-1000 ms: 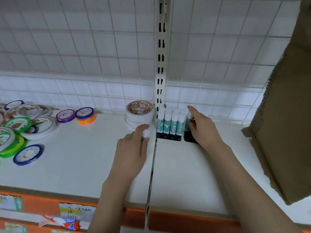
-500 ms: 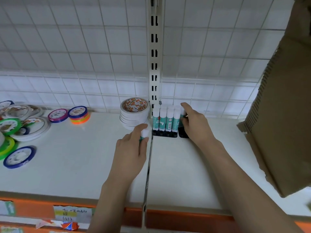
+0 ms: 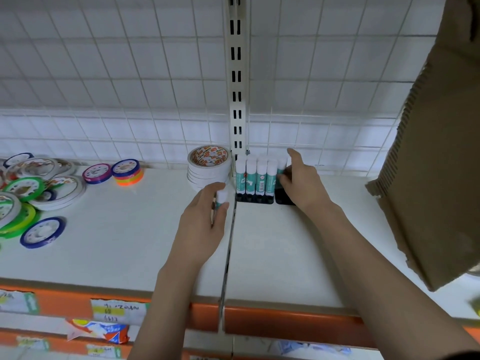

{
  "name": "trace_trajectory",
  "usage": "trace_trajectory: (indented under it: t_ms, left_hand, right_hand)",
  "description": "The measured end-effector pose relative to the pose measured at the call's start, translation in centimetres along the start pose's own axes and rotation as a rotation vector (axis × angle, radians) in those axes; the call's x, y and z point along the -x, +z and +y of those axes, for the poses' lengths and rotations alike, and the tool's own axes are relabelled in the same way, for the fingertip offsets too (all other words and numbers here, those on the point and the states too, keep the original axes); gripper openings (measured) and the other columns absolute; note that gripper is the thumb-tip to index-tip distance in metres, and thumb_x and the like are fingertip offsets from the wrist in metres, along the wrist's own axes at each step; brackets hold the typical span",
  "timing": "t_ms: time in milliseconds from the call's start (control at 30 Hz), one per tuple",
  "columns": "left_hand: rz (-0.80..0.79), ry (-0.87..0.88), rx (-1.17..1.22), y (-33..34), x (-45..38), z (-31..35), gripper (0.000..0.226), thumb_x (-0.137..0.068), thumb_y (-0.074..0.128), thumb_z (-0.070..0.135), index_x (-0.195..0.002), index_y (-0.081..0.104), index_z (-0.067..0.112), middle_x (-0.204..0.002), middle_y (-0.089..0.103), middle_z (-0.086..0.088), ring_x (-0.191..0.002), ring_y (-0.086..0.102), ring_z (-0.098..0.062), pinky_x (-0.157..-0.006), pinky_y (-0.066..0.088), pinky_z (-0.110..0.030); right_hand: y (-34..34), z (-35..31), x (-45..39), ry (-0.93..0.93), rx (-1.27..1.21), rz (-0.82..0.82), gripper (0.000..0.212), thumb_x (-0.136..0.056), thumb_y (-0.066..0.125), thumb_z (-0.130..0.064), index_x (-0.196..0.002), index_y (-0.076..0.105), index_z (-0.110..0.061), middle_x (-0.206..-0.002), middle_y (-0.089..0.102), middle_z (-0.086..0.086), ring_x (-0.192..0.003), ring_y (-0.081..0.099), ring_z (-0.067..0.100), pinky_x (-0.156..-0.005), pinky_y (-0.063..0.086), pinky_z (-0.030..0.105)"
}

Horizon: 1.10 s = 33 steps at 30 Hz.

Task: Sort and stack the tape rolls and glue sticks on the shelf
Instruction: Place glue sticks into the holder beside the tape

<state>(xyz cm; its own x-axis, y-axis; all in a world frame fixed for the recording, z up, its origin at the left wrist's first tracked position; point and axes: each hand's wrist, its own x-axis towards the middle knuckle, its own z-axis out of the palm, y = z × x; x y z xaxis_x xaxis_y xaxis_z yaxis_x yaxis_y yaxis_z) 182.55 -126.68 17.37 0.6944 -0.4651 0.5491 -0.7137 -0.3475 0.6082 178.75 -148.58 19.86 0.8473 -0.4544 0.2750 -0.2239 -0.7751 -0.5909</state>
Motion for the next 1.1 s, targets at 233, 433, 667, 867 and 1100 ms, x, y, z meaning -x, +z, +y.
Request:
trace_trajectory:
  t_ms: [233,433,667,867,1100]
  left_hand:
    - [0.014,0.034,0.189,-0.8,-3.3,3.6,0.026,-0.09,0.058,0.009,-0.112,0.052,0.02,-0.103,0.056,0.015,-0.091,0.062,-0.004,-0.074,0.046,-0.007]
    - [0.016,0.139,0.157,1.8,-8.5,7.6,0.025,-0.086,0.065,0.012,-0.1,0.049,0.025,-0.089,0.057,0.018,-0.084,0.055,0.008,-0.074,0.039,-0.003]
    - [-0.095,0.17,-0.057,6.2,-11.9,7.5,0.028,-0.085,0.066,0.022,-0.11,0.055,0.012,-0.097,0.065,0.0,-0.095,0.059,-0.014,-0.078,0.042,-0.024]
    - [-0.176,0.129,-0.132,8.0,-11.9,6.7,0.03,-0.085,0.065,0.025,-0.111,0.056,0.014,-0.097,0.062,0.002,-0.1,0.059,-0.018,-0.094,0.042,-0.041]
    - [-0.146,0.159,-0.231,9.2,-11.4,5.9,0.027,-0.082,0.067,0.025,-0.106,0.059,0.014,-0.09,0.067,-0.004,-0.087,0.061,-0.024,-0.09,0.042,-0.041]
  right_hand:
    - [-2.6,2.1,0.5,0.028,0.165,-0.082,0.059,-0.095,0.051,-0.024,-0.146,0.026,-0.01,-0.146,0.038,0.01,-0.134,0.035,0.024,-0.104,0.029,0.029]
    - [-4.2,6.2,2.2,0.181,0.322,-0.103,0.047,-0.099,0.04,-0.028,-0.139,0.039,-0.004,-0.143,0.04,0.013,-0.133,0.034,0.026,-0.104,0.03,0.03]
    - [-2.7,7.8,3.8,0.187,0.308,0.019,0.041,-0.097,0.039,-0.031,-0.12,0.057,-0.002,-0.128,0.053,0.014,-0.121,0.046,0.028,-0.096,0.037,0.03]
    - [-2.3,8.1,3.6,0.149,0.325,0.089,0.037,-0.096,0.041,-0.027,-0.115,0.06,-0.001,-0.12,0.058,0.014,-0.111,0.051,0.028,-0.089,0.039,0.03]
    - [-2.0,8.2,3.5,0.127,0.373,0.118,0.034,-0.094,0.044,-0.025,-0.11,0.061,0.0,-0.112,0.061,0.015,-0.106,0.053,0.031,-0.083,0.041,0.032]
